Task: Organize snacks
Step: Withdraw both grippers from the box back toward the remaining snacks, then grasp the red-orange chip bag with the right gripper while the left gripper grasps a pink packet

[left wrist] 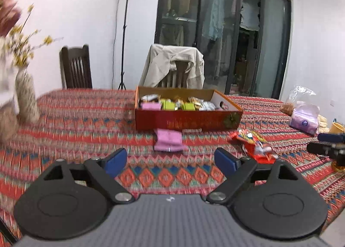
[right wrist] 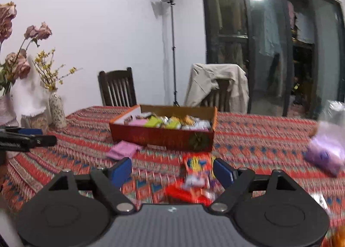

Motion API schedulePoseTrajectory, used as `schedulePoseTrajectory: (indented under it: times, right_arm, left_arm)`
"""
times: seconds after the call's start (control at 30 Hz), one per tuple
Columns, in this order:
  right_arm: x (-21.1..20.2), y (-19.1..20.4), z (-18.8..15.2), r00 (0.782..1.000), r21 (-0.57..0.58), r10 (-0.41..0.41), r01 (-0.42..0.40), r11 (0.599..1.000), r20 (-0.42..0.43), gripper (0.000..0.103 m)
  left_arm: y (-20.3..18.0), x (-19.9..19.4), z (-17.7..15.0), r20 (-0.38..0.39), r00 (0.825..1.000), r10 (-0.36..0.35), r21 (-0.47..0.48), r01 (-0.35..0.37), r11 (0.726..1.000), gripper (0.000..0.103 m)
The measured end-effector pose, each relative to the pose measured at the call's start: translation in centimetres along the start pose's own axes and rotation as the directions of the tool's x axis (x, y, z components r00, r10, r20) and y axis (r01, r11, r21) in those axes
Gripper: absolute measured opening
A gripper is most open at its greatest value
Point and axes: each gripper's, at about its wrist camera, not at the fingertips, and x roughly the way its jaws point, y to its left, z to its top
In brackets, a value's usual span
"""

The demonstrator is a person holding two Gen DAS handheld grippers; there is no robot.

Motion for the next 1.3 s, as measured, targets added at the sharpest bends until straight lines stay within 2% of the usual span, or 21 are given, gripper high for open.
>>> schedulePoseTrajectory:
  times: [0.13,0.27,0.5,0.73,0.9,1.07,1.2,1.3]
  right_arm:
    - [-1.9,1.1,-3.1,1.0,0.018,0.004,-0.003,1.0,-0.02,0.082]
    - [-2.7,1.7,-4.5,0.999,0.018,0.009,-0.008,1.0,-0.04,0.083]
    - [-3.1,2.6,-4.7,0.999,-0.007,0.016,-0.016,1.0,-0.036,0.088]
    - [-0.5,3.0,-4.2,0.998,-0.018,0.017,-0.019,1.0,-0.068,0.088]
    - [2.4,2.9,-3.4,0.997,-0.003,0.029,-0.029,1.0,-0.068,0.088]
    - [5.9,1.9,-3.2,0.996,0.014,0.022,-0.021,1.0,-0.088,0.088]
    - [9.0,-0.1,-2.6,0.993,0.035,-0.015,0.019,0.999,-0.114,0.088]
    - [11.7,-2.1,-2.2,0.991,0.08,-0.038,0.049,0.996,-0.127,0.088]
  left_arm:
    - [-0.2,-1.6,-2.0,-0.033,0.999,0.011,0.02,-0.01,1.0,0.09]
    - [0.2,-2.4,-3.1,-0.043,0.999,0.027,-0.012,-0.028,1.0,0.09]
    - [0.5,-2.3,-3.7,-0.06,0.995,0.083,-0.002,-0.084,0.996,0.09]
    - [1.5,-0.5,-3.6,-0.088,0.994,0.068,-0.009,-0.069,0.998,0.091]
    - [1.9,3.3,-1.8,-0.123,0.99,0.064,0.047,-0.058,0.997,0.091]
    - [0.9,8.5,-0.4,-0.144,0.989,0.027,0.081,-0.015,0.997,0.091]
    - [-0.1,13.1,0.7,-0.158,0.987,0.007,0.12,0.012,0.993,0.091]
    - [-0.4,17.1,1.7,-0.172,0.984,0.035,0.138,-0.011,0.99,0.091]
